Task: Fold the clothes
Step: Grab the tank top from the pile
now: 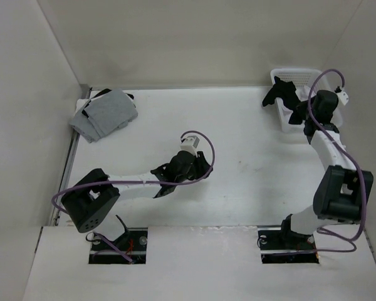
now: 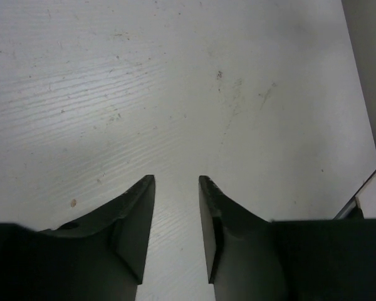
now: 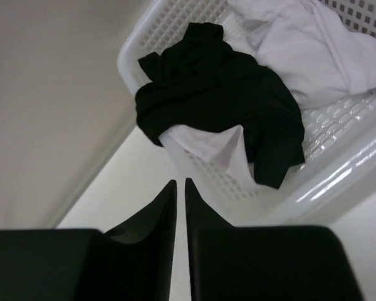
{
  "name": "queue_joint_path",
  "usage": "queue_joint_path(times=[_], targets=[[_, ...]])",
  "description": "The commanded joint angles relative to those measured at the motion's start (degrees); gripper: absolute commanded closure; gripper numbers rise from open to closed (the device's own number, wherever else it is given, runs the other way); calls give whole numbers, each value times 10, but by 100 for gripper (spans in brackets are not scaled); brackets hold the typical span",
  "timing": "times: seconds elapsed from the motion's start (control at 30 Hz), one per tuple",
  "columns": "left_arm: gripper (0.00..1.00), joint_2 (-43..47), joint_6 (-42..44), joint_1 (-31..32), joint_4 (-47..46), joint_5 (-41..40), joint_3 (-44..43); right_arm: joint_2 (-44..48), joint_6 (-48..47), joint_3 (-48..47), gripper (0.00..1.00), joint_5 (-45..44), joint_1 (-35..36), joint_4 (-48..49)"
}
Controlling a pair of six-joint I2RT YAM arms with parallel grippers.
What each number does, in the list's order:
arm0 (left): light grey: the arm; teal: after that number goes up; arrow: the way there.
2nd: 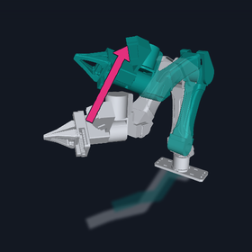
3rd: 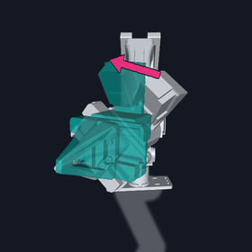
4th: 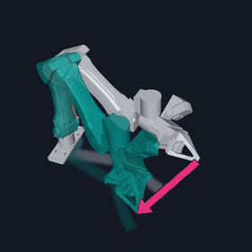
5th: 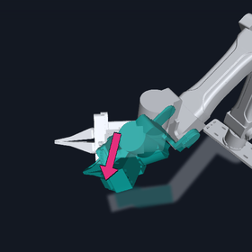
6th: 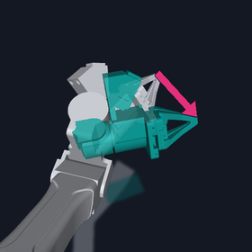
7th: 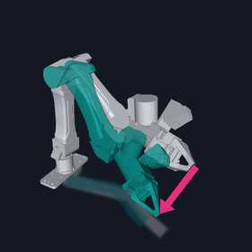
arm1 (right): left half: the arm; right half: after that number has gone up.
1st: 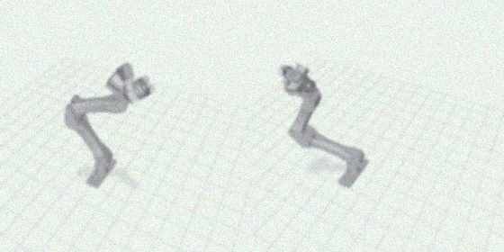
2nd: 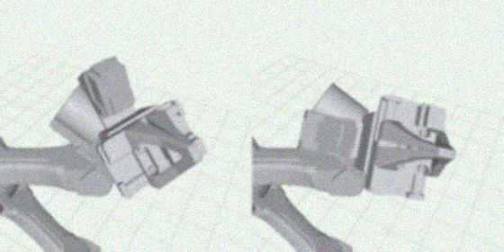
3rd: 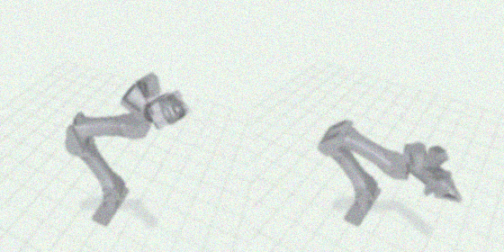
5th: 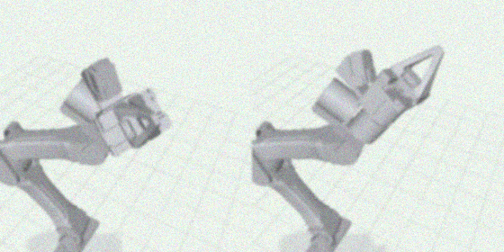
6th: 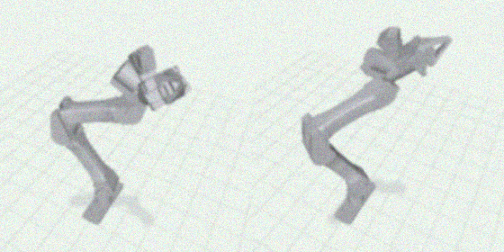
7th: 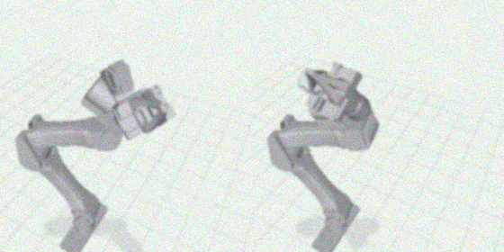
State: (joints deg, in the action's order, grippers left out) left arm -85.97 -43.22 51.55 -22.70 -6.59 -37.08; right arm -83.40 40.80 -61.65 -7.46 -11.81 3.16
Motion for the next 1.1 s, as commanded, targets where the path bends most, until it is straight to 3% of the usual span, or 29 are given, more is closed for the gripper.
queue_joint_path(times=[0.0,0.07,0.33,0.47,0.53,0.67,0.87,1.07], targets=[[81,10,16,3,-51,5,6,-114,-2,-95,69,9,-7,34],[86,13,16,-1,-52,5,8,-184,3,-151,60,15,-12,28],[88,-17,16,-10,-66,8,3,-355,50,-301,44,35,-12,9],[84,-29,16,-18,-94,12,10,-391,82,-341,44,15,-12,-31],[74,-34,16,-27,-96,17,10,-410,85,-369,43,-10,-12,-67],[68,-41,13,-38,-96,17,10,-460,81,-442,43,-12,-13,-135],[67,-45,12,-57,-103,20,13,-500,92,-481,50,16,-21,-144],[67,-51,12,-62,-113,28,13,-517,91,-512,49,30,-30,-150]])
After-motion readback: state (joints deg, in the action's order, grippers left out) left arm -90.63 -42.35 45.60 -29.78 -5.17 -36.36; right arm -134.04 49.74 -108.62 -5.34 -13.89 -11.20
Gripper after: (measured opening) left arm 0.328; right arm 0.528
